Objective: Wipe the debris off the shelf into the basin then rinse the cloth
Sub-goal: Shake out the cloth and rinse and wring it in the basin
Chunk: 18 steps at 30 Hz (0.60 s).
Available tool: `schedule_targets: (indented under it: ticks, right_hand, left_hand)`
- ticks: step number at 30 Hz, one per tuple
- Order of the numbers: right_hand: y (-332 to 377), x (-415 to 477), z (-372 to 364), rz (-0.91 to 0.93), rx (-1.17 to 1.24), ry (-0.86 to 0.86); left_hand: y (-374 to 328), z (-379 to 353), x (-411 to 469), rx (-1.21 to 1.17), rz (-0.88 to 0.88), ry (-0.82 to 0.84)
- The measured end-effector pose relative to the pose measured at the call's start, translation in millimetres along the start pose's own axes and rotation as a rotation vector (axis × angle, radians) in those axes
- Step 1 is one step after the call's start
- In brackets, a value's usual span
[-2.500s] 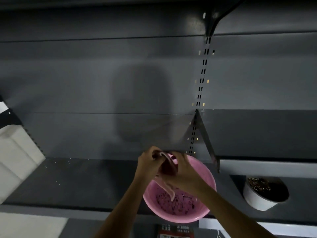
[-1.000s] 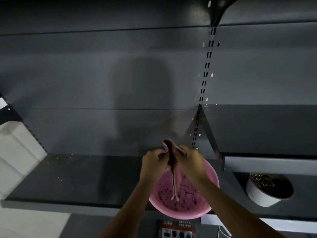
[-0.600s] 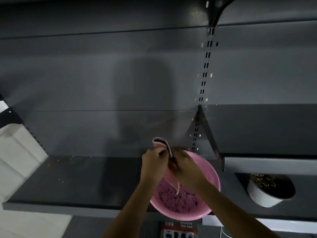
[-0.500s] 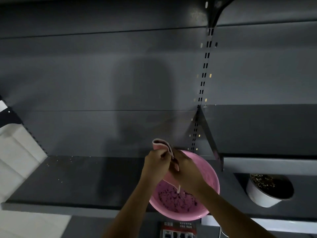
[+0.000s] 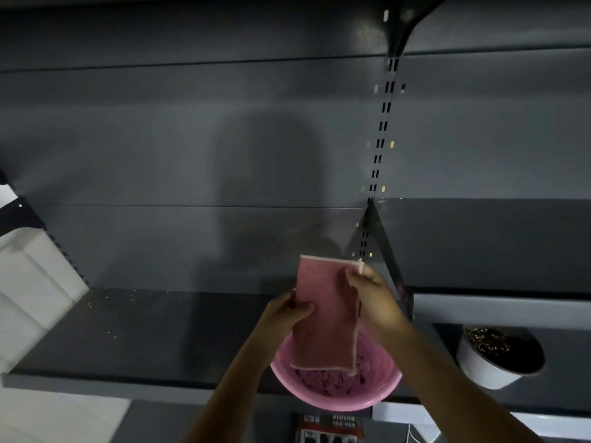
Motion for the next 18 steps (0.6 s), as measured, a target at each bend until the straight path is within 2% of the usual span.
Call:
schedule_targets:
  ticks: [5, 8, 10, 12, 16, 18]
  right_hand:
    - [-22, -16, 24, -0.419, -0.199, -0.017]
    - [-30, -22, 34, -0.337, -0.615, -0.043]
    - [-33, -21, 33, -0.241, -0.757, 0.001]
    - [-33, -20, 33, -0.135, -0.837, 0.032]
    - [-27, -22, 31, 0.027, -0.927, 0.027]
    - [-28, -23, 31, 0.069, -1.011, 0.048]
  left_hand:
    - [21, -5, 3, 0.018, 0.105, -0.228]
    - [39, -9, 3, 0.006, 0.221, -0.263]
    - [45, -12, 3, 0.021, 0.249, -0.21]
    - [47, -12, 1, 0.077, 0.187, -0.158]
    - [41, -10, -3, 0.423, -0.014, -0.064]
    - [39, -8, -5, 0.528, -0.035, -0.108]
Point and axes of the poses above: each hand's wrist, its own x-axis towards the middle knuckle, its own z-axis out of the back of the hand, y = z × x, the point moved 3 cm from there along x, towards the middle knuckle, and after that the axes turned 15 degrees about x, right-handed, at the moved point
